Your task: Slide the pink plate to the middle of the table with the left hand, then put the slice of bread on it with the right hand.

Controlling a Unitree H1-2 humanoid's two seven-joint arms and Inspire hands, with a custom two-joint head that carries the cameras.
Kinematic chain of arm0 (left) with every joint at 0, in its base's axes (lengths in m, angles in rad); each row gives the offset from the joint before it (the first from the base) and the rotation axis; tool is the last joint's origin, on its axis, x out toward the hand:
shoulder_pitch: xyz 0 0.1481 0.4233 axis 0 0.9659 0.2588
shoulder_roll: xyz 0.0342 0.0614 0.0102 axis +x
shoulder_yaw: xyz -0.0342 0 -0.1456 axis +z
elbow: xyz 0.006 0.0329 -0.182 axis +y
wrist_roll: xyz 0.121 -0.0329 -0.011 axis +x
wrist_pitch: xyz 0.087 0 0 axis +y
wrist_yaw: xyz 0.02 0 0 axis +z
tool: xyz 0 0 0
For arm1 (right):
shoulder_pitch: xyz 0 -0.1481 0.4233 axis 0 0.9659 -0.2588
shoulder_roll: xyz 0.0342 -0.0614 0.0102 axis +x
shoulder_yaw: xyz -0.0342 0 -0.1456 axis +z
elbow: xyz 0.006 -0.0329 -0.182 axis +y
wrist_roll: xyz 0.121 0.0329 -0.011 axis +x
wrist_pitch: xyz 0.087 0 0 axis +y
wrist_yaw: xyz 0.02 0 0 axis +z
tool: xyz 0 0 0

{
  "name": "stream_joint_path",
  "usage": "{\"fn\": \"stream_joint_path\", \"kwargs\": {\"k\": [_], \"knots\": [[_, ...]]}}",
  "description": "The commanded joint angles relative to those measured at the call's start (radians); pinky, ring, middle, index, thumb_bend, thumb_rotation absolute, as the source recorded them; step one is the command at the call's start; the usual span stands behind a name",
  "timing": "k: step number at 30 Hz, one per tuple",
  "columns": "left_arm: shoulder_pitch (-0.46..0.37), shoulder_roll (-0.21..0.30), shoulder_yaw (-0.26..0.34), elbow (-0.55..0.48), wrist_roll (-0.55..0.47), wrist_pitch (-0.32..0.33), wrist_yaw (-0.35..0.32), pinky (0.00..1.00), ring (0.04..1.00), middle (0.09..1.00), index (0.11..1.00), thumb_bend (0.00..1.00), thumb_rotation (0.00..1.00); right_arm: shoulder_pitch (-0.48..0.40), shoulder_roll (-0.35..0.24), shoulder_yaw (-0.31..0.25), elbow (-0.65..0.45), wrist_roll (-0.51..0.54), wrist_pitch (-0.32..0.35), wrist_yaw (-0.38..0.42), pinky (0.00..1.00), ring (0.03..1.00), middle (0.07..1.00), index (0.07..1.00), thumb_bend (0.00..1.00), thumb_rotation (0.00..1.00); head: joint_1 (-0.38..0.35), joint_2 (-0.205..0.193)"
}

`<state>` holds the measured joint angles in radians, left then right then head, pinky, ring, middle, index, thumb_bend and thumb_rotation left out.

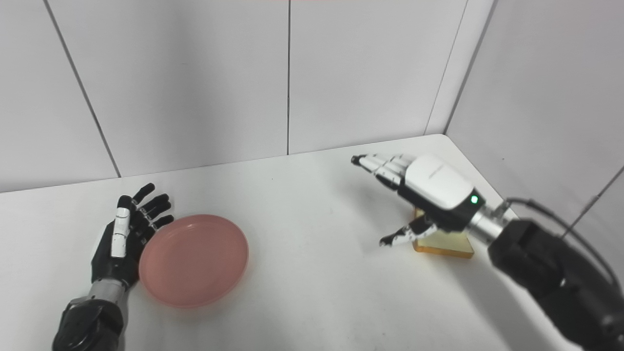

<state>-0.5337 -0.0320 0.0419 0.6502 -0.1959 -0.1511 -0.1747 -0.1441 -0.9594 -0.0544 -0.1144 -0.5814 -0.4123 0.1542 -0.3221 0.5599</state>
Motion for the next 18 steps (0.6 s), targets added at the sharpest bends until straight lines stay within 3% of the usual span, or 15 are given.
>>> {"fn": "stream_joint_path", "kwargs": {"k": [1,2,7,12,15,18], "knots": [[0.059,-0.009,-0.009,0.058,0.02,0.066,0.017,0.7,0.794,0.754,0.818,0.83,0.85,-0.04,-0.077,0.003,0.03,-0.01,-0.045,0.022,0.87,0.899,0.931,0.97,1.0,0.3,0.003,0.002],[0.059,-0.01,-0.01,0.057,0.02,0.067,0.018,0.7,0.793,0.754,0.819,0.82,0.85,-0.048,-0.094,0.01,0.041,-0.016,-0.052,0.028,0.87,0.899,0.926,0.965,1.0,0.28,0.003,0.002],[0.059,-0.01,-0.008,0.047,0.007,0.081,0.013,0.74,0.803,0.771,0.822,0.82,0.85,-0.087,-0.227,0.148,0.09,-0.112,-0.057,-0.014,0.89,0.917,0.94,0.985,1.0,0.29,0.003,0.001],[0.056,-0.01,-0.013,0.057,0.021,0.069,0.022,0.71,0.796,0.762,0.822,0.83,0.85,-0.118,-0.332,0.259,0.117,-0.176,-0.057,-0.032,0.89,0.915,0.939,0.976,1.0,0.2,0.003,0.001],[0.056,-0.01,-0.015,0.063,0.021,0.063,0.022,0.7,0.79,0.753,0.818,0.84,0.85,-0.147,-0.38,0.319,0.127,-0.194,-0.057,-0.026,0.91,0.928,0.947,0.971,0.92,0.27,0.003,0.004],[0.058,-0.009,-0.016,0.066,0.019,0.057,0.019,0.71,0.795,0.752,0.823,0.83,0.85,-0.169,-0.405,0.346,0.119,-0.204,-0.057,0.02,0.95,0.953,0.962,0.973,0.87,0.18,0.004,0.005]]}}
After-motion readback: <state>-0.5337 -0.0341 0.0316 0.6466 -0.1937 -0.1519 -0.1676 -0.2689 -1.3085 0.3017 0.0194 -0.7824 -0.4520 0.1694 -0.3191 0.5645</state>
